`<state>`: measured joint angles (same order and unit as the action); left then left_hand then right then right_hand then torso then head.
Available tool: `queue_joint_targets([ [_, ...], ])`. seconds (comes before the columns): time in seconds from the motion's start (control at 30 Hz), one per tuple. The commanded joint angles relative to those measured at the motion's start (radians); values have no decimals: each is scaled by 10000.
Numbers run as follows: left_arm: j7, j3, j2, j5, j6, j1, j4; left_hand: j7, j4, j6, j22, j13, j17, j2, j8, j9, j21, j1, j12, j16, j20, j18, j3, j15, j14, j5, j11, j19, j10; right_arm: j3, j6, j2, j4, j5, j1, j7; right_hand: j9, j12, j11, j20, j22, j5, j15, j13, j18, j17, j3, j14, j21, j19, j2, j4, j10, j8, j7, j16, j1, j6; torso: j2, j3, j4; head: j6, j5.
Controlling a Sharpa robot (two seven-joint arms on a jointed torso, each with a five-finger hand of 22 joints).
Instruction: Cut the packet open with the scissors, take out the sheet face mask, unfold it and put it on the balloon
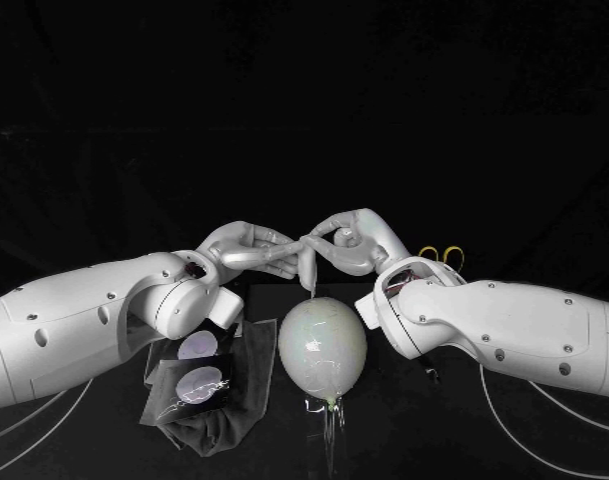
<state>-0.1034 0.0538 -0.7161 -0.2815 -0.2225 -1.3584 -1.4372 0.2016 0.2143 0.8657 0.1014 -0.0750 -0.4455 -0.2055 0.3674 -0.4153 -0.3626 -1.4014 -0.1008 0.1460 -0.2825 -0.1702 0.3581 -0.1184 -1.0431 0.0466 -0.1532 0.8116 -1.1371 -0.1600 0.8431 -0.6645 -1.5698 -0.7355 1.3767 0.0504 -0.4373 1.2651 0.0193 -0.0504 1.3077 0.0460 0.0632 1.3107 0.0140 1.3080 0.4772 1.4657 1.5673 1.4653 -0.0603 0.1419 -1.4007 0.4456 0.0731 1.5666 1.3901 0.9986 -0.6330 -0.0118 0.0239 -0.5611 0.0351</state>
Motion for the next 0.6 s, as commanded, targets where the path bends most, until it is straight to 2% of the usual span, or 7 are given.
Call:
queue_joint_targets([
  [0.03,-85,-10,51,-187,203,-16,2,-43,-43,150,-32,-5,-20,61,-60,67,85,-199,-59,69,-10,-120,98,55,45,23,84,91,-13,7,-12,11,-30,-57,0,129,-309,53,-275,66,2631,26,49,510,-140,2622,29,1050,35,1055,39,-19,-360,217,-72,37,59,95,5,0,-2,4,-6],
  [0.33,-347,-10,96,-103,194,-16,33,-202,-88,513,-107,-9,-71,282,-111,245,179,-607,-140,122,-9,-118,419,118,48,24,197,140,-176,7,-96,16,-49,-60,0,79,-316,45,-276,68,2631,25,50,505,-140,2613,26,1048,35,1055,27,-18,-360,227,-73,31,49,92,3,1,0,1,-7],
  [0.6,-549,-10,102,69,302,-16,45,-287,-59,703,-143,-10,-106,323,-121,320,225,-662,-172,166,-11,-115,524,147,39,22,246,161,-237,7,-148,30,-20,-73,1,-6,-318,50,-277,69,2631,25,51,509,-140,2608,26,1046,35,1055,23,-19,-363,231,-75,27,46,91,0,3,5,7,11],
])
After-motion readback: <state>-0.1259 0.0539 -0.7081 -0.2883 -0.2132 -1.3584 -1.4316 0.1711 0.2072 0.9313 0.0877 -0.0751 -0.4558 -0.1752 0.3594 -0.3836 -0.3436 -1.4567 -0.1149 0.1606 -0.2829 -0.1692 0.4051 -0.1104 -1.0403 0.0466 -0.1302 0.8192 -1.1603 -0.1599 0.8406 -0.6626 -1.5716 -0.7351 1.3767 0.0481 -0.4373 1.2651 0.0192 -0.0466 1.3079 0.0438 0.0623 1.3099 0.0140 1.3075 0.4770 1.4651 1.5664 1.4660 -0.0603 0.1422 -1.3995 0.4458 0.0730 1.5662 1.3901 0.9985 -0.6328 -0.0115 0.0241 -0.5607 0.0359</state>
